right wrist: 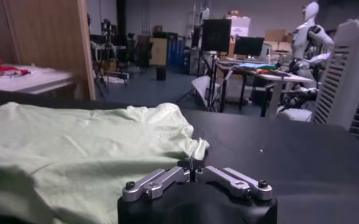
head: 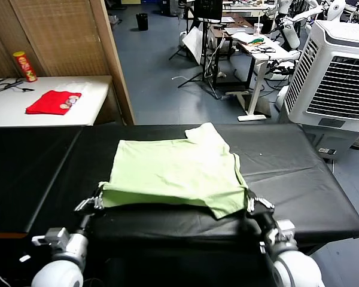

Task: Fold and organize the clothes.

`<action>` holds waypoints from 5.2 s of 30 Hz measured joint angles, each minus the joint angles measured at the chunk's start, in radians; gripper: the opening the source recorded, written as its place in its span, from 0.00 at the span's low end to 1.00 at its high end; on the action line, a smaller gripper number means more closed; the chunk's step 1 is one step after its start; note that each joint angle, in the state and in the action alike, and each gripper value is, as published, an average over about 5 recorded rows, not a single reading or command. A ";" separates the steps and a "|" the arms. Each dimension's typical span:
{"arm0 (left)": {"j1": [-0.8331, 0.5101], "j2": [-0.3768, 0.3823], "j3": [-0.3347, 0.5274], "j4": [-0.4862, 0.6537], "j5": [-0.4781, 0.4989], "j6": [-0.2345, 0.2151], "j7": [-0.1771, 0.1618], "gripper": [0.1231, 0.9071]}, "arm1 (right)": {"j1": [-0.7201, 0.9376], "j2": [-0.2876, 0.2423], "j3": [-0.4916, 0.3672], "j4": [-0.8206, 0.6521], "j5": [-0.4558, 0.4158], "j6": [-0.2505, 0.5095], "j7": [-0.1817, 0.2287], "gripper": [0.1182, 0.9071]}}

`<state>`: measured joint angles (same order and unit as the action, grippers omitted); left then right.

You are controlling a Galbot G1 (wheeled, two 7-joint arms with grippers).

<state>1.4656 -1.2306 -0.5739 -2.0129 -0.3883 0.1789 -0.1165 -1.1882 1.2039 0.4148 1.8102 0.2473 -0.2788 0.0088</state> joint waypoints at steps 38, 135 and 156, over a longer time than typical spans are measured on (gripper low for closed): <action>0.022 0.043 0.002 0.081 -0.092 0.089 0.025 0.67 | -0.242 0.018 0.046 0.130 -0.089 -0.022 -0.065 0.22; -0.815 0.177 0.360 0.726 -0.347 0.305 0.016 0.01 | 0.665 0.099 -0.268 -0.650 0.224 -0.115 0.010 0.00; -0.380 0.351 0.124 0.194 -0.393 0.326 -0.044 0.01 | 0.366 -0.111 -0.185 -0.184 0.286 -0.266 0.074 0.00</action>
<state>1.0861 -0.8801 -0.4502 -1.8191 -0.7816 0.5051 -0.1606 -0.8219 1.0927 0.2300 1.6260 0.5333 -0.5449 0.0829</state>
